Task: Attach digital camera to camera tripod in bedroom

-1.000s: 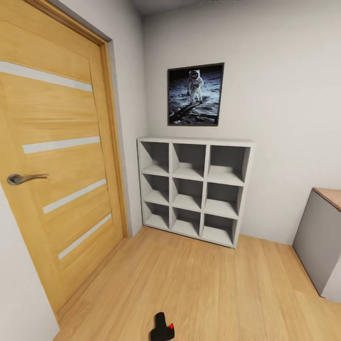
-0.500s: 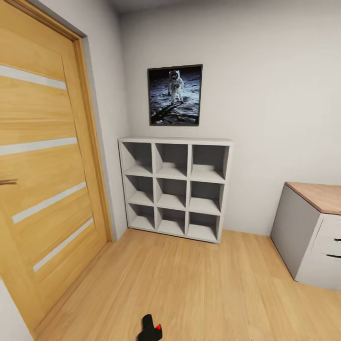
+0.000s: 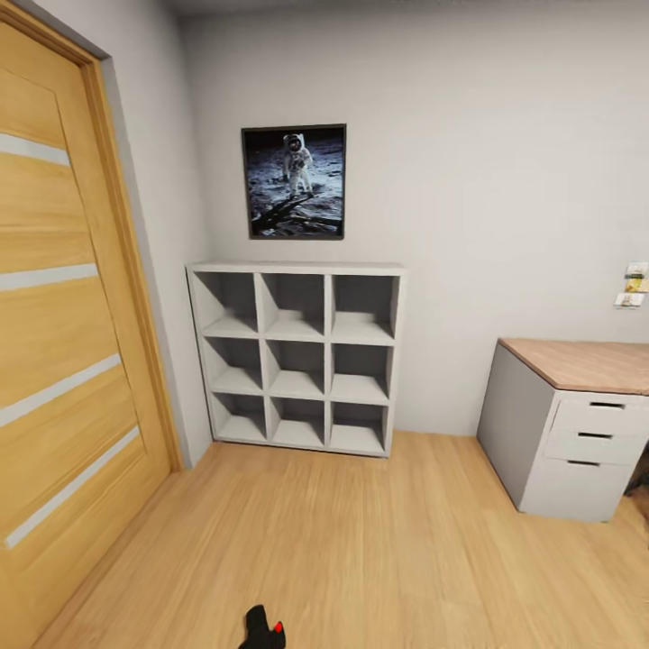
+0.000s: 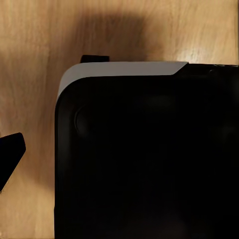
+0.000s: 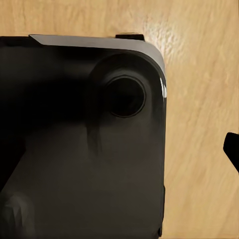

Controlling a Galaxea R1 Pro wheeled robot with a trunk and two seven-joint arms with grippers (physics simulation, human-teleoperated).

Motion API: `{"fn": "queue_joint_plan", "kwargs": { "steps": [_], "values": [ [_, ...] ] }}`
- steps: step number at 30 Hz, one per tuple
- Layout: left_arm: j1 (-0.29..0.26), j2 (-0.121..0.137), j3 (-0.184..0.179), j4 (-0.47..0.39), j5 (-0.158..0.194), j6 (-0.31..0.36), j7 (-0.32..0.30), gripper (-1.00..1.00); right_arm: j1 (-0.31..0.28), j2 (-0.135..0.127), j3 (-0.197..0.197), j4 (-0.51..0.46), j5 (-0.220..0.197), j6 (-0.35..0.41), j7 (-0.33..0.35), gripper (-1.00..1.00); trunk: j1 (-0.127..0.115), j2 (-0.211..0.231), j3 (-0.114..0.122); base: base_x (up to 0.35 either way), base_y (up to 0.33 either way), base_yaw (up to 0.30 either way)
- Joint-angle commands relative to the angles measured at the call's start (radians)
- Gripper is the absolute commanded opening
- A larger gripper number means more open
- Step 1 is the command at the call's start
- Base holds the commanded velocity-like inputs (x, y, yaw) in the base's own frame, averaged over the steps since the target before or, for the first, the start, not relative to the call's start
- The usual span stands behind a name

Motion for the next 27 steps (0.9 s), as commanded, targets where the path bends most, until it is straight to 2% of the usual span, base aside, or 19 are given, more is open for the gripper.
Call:
{"fn": "queue_joint_plan", "kwargs": {
  "steps": [1,27],
  "values": [
    [0.001,0.0,0.002,-0.002,0.004,-0.001,-0.001,1.0,0.0,0.0,-0.001,0.0,-0.001,-0.003,-0.001,1.0,0.0,0.0,-0.001,0.0,0.0,-0.24],
    [0.001,0.0,0.002,-0.002,0.004,-0.001,-0.001,1.0,0.0,0.0,-0.001,0.0,0.0,-0.003,-0.001,1.0,0.0,0.0,-0.001,0.0,0.0,-0.24]
  ]
}}
